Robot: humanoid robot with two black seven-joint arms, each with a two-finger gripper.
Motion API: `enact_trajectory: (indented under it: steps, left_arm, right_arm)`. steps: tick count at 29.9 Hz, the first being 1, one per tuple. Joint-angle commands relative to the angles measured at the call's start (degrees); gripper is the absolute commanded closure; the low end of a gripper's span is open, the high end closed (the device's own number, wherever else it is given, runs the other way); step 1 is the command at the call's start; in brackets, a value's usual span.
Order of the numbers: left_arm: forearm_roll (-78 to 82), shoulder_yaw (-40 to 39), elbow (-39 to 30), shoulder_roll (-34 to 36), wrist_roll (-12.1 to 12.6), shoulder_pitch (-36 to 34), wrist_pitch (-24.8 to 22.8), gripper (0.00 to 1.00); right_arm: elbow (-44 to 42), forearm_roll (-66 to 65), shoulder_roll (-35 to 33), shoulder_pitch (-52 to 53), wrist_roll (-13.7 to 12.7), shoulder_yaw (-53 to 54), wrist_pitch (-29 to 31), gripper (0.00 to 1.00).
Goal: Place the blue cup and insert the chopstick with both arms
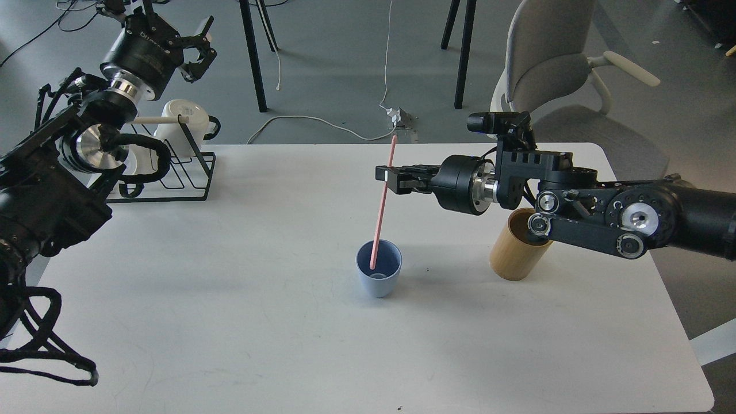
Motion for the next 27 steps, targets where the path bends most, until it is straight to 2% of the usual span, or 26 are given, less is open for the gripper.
enact_trajectory:
  steps: [1, 5, 9, 10, 14, 18, 23, 27]
  left_arm:
    - [0.06, 0.0, 0.08, -0.09, 0.09, -0.17, 0.0, 0.01]
    - [0.06, 0.0, -0.01, -0.35, 0.09, -0.17, 0.0, 0.01]
    - [0.06, 0.0, -0.01, -0.53, 0.09, -0.08, 0.0, 0.01]
    - [-0.03, 0.0, 0.08, -0.44, 0.09, -0.08, 0.0, 0.01]
    - [-0.03, 0.0, -0.01, -0.27, 0.09, -0.08, 0.0, 0.01]
    - [-0.03, 0.0, -0.01, -0.09, 0.09, -0.08, 0.0, 0.01]
    - [-0.03, -0.09, 0.08, 0.08, 0.01, -0.08, 0.0, 0.01]
    - [-0.03, -0.09, -0.01, 0.17, 0.01, -0.08, 0.0, 0.01]
  right_arm:
    - [-0.23, -0.16, 0.19, -0.27, 0.0, -1.13, 0.02, 0.97]
    - [-0.23, -0.25, 0.89, -1.94, 0.0, -1.39, 0.02, 0.94]
    - [-0.15, -0.16, 0.89, -3.0, 0.0, -0.78, -0.16, 0.8]
    - [-0.14, -0.16, 0.89, -3.0, 0.0, -0.52, -0.33, 0.75]
    - [-0.14, 0.36, 0.45, -2.82, 0.18, 1.24, -0.51, 0.39]
    - [0.03, 0.63, 0.27, -2.82, 0.35, 2.47, -0.42, 0.09]
    - [0.21, 0.81, -0.95, -2.04, 0.44, 5.18, -0.42, 0.06]
    - [-0.49, 2.29, -5.52, -1.86, 0.44, 16.41, -0.16, 0.02]
